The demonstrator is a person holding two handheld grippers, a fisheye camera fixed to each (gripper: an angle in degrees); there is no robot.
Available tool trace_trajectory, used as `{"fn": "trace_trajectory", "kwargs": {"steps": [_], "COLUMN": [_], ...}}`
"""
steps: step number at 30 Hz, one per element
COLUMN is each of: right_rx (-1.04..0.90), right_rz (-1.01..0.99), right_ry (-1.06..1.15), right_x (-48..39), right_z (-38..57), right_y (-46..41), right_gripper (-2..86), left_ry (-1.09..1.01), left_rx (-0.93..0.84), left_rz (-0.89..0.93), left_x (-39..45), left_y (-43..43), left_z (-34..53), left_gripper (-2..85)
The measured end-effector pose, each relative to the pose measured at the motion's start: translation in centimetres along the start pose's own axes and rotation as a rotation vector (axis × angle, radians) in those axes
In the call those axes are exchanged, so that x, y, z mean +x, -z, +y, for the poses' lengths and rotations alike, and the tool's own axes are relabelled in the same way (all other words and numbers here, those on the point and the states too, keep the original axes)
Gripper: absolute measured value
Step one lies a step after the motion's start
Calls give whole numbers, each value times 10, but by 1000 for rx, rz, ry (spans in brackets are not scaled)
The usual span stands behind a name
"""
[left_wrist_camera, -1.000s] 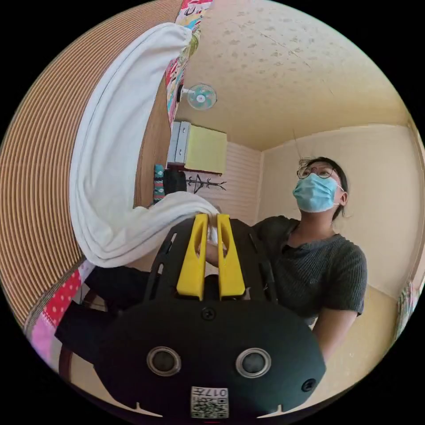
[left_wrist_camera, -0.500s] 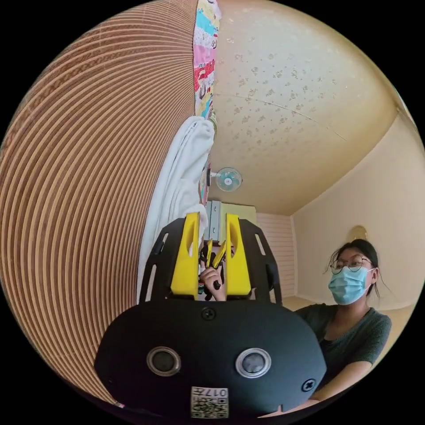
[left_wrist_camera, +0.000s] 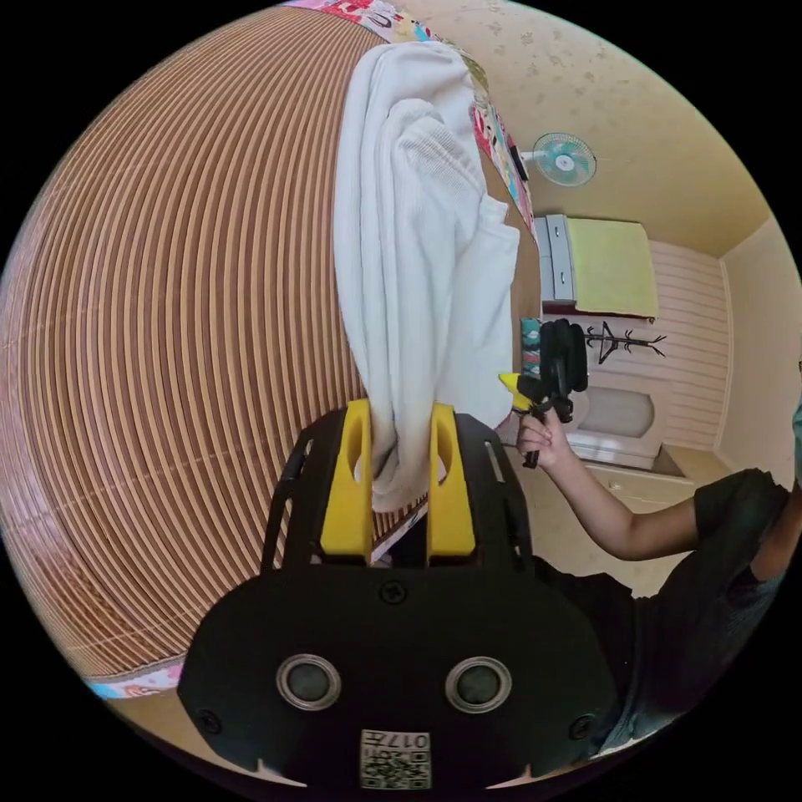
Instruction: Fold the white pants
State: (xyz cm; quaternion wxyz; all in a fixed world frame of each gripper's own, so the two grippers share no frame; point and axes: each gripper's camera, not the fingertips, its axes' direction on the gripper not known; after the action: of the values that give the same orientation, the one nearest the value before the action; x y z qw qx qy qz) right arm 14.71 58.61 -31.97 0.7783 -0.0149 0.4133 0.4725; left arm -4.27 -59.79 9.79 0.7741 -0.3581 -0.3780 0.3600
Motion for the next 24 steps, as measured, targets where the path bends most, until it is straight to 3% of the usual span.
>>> {"fn": "trace_trajectory", "kwargs": {"steps": [4,6,10,13,15,20,24], "right_rx": [-186,-316,-327,-186,-90,27,130], "right_rz": [-40,-159,-490,-775,-911,-986,-875], "right_ry": [-85,-203,-321,-404,-391,-268,-174], "right_x": [10,13,-7,-18,-24,-35,-22], "right_z": [65,126,203,224,205,95,-8], "right_y": [-8,-7,11,22,18,-5,-21], "right_gripper": [68,64,63,69,70,70,70], "left_ry": [-1,25,201,268,245,211,228], "left_rx": [-256,-388,-491,-442,-376,-127,61], "left_rz": [20,139,622,922,1009,1177,1073], "left_x": [14,19,34,53,63,51,18], "left_y": [-15,-24,-19,-6,5,27,45], "left_z": [53,93,172,174,147,25,-50], "left_gripper": [78,78,77,80,81,86,96]}}
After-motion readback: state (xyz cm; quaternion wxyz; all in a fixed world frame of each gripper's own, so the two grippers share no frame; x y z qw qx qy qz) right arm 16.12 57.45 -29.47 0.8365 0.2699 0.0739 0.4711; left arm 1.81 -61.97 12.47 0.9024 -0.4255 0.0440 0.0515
